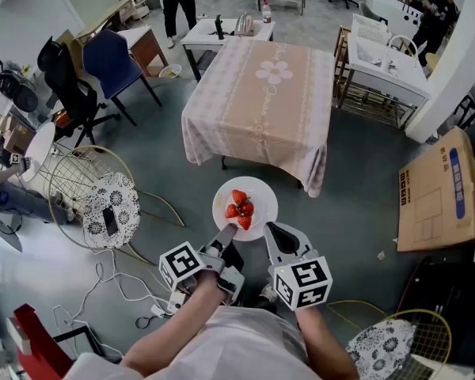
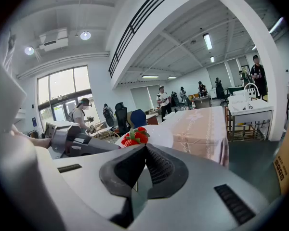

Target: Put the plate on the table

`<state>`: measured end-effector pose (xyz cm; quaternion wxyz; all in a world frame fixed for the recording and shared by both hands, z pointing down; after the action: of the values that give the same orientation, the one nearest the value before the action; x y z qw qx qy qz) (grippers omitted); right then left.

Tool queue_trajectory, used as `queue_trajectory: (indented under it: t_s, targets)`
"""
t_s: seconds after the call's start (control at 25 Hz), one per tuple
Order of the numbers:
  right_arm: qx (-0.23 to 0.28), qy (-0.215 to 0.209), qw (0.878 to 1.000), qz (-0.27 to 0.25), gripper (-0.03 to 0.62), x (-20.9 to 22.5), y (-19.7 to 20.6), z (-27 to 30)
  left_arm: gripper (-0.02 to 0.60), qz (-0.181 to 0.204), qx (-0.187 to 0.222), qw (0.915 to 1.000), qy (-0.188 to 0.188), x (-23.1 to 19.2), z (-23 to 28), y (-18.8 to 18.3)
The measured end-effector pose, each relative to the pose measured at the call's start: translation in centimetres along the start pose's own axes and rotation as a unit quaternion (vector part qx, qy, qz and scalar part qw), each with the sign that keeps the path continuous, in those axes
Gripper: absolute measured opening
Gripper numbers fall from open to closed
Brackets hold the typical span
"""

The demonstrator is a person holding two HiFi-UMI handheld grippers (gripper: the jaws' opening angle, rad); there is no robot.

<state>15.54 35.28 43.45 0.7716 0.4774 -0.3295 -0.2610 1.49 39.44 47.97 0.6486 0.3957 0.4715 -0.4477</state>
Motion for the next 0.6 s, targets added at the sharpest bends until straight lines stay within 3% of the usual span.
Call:
queue_trajectory:
  t_s: [0.6]
  targets:
    - [-0.004, -0.019, 1.000, 0.003, 0.005, 3.8, -0.1, -1.1, 0.017, -0.007, 0.018, 0.9997, -0.012, 0.4, 2.6, 2.6]
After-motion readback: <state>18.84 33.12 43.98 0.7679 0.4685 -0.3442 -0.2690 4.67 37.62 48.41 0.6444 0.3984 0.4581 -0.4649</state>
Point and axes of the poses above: the fingertips, and each gripper's own axes: z forward along the fingers, x to its right, y out of its underside, the point moved 5 cm from there along -z, backward along the fingers, and after that the axes turned 1 degree about y, right-handed, at the moved point
